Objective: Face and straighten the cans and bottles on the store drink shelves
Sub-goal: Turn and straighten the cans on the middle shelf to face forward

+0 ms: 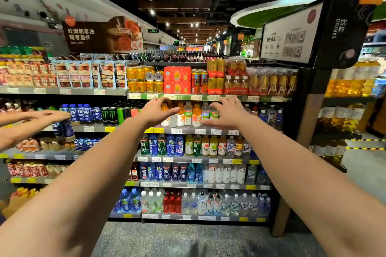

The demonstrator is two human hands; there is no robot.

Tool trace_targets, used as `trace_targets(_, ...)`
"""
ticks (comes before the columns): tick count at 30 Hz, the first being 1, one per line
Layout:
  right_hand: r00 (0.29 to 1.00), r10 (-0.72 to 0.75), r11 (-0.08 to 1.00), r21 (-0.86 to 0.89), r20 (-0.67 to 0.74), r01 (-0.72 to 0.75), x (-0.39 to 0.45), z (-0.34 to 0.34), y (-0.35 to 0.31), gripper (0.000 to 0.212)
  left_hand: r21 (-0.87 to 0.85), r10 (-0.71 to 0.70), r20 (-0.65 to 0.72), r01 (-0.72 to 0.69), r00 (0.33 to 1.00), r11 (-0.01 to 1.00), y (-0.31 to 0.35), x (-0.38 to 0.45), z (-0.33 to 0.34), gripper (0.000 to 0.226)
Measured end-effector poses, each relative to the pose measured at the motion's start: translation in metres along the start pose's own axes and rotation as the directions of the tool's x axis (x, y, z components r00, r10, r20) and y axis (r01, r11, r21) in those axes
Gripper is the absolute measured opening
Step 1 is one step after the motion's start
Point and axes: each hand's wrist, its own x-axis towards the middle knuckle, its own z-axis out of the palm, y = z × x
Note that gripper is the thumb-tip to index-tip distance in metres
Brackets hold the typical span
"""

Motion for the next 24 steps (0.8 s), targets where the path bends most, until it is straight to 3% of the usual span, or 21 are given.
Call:
trace_targets(3,1.000,-0.006,0.998,-0.056,0.004,0.006,0.031,0.001,-0.027,0.093,0.008,-0.009,0.021,0.009,1.000,1.000,-0.031,0.018,-0.017,0.101)
trace_targets(11,0.996,0.041,0.993,-0.113,0.082,-0.031,0.110,0.022,-0.081,0.097,0.053,-0.004,0.089,-0.001,0.996,0.999,-0.112,0.076,-0.038,0.088)
trace_targets(16,0.994,0.080,0.990,-0.124,0.078,-0.070,0.145,0.023,-0.087,0.097,0.051,-0.016,0.122,0.009,0.992,0.999,-0.136,0.108,-0.040,0.099)
trace_targets(24,0.993,0.074,0.995,-0.074,0.090,-0.067,0.207,0.046,-0.080,0.093,0.052,-0.015,0.127,0.009,0.992,0.999,-0.160,0.158,-0.021,0.087)
